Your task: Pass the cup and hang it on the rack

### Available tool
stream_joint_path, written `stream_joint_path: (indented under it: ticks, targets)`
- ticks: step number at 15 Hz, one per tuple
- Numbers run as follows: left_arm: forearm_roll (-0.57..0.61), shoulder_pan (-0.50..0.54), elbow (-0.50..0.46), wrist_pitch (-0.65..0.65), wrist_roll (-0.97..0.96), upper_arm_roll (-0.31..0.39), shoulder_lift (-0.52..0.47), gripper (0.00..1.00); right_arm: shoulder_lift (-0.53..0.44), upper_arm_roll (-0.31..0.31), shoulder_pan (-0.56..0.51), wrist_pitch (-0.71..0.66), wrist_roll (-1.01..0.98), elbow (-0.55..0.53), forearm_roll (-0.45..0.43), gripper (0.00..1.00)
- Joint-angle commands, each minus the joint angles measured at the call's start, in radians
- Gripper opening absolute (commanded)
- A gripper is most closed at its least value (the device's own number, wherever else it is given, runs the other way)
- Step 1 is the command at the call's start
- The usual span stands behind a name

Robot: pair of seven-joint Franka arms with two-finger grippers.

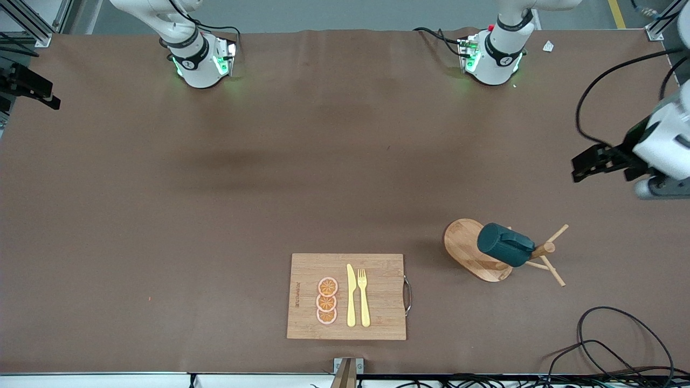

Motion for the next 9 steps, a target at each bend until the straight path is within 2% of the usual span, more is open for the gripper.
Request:
stream_joint_path:
  ticks: [1, 3, 7, 9]
  targets:
    - [0.019, 0.094, -0.166, 0.016, 0.011, -0.103, -0.139, 1.0, -0.029, 0.006, -0.009, -0.001, 0.004, -0.025, -0.001, 1.0]
    - [0.019, 0.131, -0.23, 0.021, 0.005, -0.136, -0.2, 1.0, -0.029, 0.006, -0.007, 0.001, 0.004, -0.025, -0.001, 1.0]
    - [0.019, 0.146, -0.379, 0.086, -0.003, -0.154, -0.314, 1.0, -0.029, 0.006, -0.009, 0.002, 0.004, -0.025, -0.001, 1.0]
    - [0.019, 0.148, -0.404, 0.09, -0.009, -0.171, -0.335, 1.0, -0.029, 0.007, -0.007, 0.002, 0.004, -0.025, 0.0, 1.0]
